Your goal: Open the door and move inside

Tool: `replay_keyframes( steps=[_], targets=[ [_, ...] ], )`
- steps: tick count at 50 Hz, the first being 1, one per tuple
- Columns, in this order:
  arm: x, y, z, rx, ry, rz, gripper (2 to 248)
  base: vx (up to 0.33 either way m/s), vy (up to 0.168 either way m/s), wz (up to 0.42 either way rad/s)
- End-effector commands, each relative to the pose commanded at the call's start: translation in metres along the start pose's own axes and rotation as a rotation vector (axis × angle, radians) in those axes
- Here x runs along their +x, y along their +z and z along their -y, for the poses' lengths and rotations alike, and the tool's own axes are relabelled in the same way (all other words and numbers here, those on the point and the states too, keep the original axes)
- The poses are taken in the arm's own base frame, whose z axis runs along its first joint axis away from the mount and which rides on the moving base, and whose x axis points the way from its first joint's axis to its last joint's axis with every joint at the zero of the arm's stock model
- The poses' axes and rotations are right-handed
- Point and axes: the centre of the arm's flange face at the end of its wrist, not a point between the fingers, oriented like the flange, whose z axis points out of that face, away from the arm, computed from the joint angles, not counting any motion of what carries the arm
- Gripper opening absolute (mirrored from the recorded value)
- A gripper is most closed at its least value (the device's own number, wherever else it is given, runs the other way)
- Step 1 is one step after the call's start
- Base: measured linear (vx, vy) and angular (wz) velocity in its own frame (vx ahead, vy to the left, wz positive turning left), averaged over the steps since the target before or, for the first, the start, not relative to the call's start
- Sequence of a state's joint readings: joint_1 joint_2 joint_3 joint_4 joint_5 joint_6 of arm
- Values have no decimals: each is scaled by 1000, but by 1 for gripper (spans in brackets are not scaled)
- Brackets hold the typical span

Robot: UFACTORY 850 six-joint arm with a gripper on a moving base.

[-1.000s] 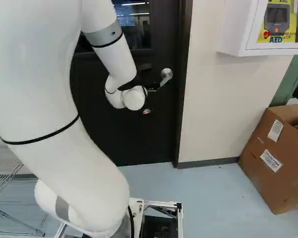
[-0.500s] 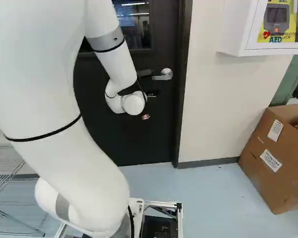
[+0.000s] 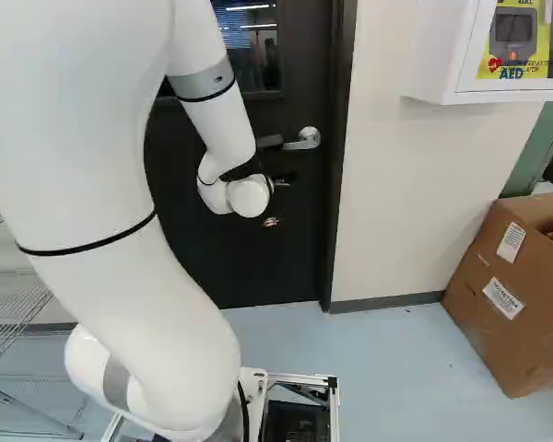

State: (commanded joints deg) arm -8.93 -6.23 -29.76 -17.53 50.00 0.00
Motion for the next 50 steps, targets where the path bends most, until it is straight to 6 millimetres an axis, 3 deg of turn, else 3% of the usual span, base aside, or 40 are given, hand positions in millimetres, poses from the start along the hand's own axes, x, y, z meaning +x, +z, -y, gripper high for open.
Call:
replay_keyframes(
  steps=[24,50],
  targets=[
    [11,-45,-3,-38,-5,-48,247,0,0,0],
    [33,-59,-5,-53,-20,-111,247,0,0,0]
  ],
)
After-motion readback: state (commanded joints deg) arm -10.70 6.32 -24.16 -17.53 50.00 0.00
